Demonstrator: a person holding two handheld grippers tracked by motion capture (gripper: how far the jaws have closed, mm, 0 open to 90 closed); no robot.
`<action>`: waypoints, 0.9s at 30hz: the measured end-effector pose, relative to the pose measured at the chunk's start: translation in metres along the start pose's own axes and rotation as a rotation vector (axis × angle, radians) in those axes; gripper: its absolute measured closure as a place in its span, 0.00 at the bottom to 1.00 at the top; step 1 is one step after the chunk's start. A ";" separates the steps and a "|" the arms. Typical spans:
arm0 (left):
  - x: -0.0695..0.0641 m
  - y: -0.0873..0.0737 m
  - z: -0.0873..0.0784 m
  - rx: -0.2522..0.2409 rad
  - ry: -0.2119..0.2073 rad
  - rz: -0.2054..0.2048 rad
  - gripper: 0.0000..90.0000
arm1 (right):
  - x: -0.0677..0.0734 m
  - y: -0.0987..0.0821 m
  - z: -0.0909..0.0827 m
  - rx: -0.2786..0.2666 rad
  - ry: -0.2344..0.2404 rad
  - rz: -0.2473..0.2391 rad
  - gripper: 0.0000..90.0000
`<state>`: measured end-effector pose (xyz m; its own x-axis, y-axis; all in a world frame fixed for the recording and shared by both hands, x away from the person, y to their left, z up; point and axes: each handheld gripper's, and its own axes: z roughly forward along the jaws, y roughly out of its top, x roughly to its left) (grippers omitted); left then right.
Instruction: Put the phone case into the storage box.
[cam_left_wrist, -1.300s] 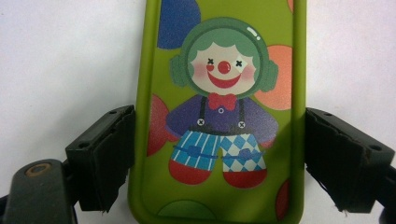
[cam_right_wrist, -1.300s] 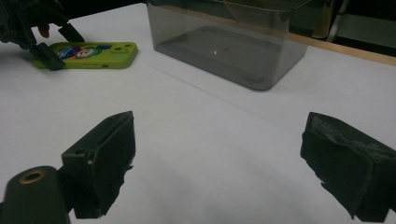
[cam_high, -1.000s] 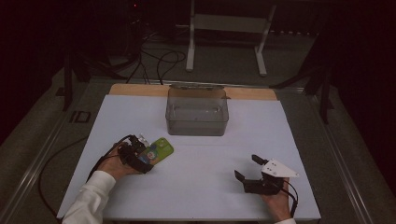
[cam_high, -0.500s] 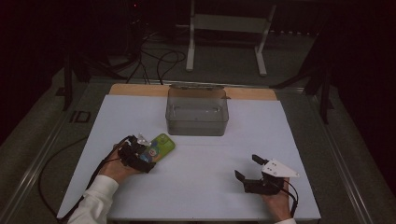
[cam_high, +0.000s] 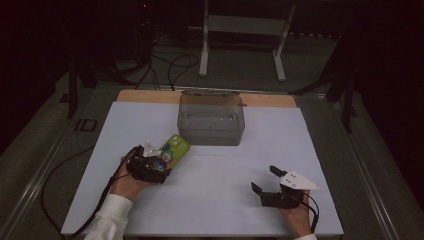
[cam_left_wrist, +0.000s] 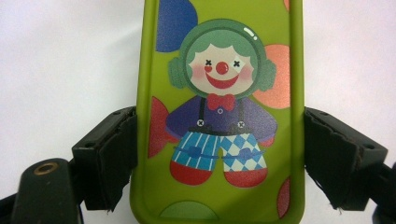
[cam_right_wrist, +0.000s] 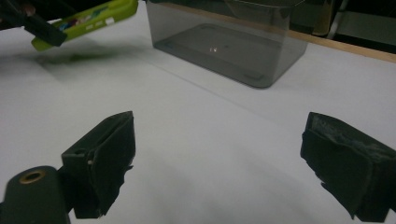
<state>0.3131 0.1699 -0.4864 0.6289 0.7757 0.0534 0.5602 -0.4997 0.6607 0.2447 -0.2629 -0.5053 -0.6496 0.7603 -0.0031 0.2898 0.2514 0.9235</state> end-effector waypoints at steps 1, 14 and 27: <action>-0.001 0.002 -0.002 -0.015 0.001 -0.002 0.18 | 0.000 0.000 0.000 -0.001 0.000 0.002 0.11; -0.007 0.007 -0.018 -0.128 0.044 -0.003 0.18 | 0.000 0.000 0.000 -0.004 0.016 0.017 0.11; -0.020 0.014 -0.026 -0.250 0.071 -0.017 0.18 | -0.001 0.009 0.005 0.000 0.048 0.078 0.11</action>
<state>0.2939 0.1575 -0.4587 0.5763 0.8126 0.0868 0.4142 -0.3819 0.8262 0.2518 -0.2586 -0.4985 -0.6576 0.7483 0.0874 0.3414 0.1925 0.9200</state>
